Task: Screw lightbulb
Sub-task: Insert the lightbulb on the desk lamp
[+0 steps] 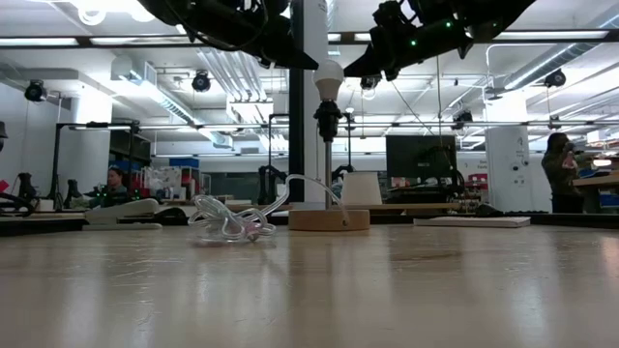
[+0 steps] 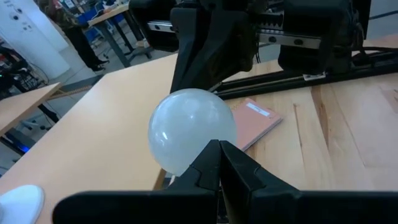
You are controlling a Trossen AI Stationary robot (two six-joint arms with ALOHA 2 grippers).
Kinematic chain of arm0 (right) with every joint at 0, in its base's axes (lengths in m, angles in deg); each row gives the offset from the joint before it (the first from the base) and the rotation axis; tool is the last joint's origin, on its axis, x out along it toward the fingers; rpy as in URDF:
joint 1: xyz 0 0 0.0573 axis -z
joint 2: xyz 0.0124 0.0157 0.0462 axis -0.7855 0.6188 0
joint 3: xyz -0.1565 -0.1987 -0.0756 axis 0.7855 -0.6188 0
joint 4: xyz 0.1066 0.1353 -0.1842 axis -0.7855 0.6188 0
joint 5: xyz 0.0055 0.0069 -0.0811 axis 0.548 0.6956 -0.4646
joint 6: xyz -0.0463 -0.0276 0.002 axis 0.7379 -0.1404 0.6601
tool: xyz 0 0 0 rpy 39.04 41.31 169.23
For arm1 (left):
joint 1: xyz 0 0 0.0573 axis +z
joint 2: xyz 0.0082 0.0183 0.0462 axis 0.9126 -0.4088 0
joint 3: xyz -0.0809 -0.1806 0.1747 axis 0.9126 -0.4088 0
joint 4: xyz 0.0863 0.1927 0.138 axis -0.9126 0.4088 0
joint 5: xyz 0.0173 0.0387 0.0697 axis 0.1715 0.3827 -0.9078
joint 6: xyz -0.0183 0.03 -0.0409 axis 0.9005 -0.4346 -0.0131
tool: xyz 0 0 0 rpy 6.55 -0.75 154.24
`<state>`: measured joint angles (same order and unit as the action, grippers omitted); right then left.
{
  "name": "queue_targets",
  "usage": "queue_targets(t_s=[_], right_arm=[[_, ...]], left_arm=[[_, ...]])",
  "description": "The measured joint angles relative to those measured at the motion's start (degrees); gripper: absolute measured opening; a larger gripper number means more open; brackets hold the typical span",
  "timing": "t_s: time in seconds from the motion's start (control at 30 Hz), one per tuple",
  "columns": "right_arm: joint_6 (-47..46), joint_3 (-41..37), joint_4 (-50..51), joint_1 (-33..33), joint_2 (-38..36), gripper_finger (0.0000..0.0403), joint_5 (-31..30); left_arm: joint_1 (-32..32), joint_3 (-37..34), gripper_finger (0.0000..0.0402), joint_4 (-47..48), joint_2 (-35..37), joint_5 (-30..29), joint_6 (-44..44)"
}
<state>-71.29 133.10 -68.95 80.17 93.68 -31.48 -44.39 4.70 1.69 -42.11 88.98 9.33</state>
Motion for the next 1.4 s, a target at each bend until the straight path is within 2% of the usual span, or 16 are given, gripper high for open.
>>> queue_targets(t_s=[0.53,0.67,0.8,1.17,1.3,1.4], right_arm=[[-0.91,0.00,1.31,-0.20,-0.08,0.0002,0.62],[-1.05,0.01,1.41,-0.28,-0.08,0.0002,0.95],[-1.33,0.02,1.45,-0.33,-0.12,0.0002,1.37],[-1.56,0.02,3.81,-0.44,-1.64,0.0002,2.22],[-0.87,0.01,4.45,-0.43,-2.82,0.0002,-0.88],[0.06,0.02,4.47,-0.21,-2.79,0.0002,-2.84]], left_arm=[[0.17,0.00,0.0000,0.12,0.00,-2.06,0.00],[0.27,0.00,0.0000,0.53,0.00,-6.03,0.01],[0.42,0.00,0.0000,0.91,0.02,-6.82,0.03],[0.37,-0.02,0.0000,2.33,1.73,-7.30,0.03],[0.23,-0.02,0.0000,3.86,2.96,-7.11,0.22],[0.14,-0.04,0.0000,4.76,2.99,-3.00,0.26]])
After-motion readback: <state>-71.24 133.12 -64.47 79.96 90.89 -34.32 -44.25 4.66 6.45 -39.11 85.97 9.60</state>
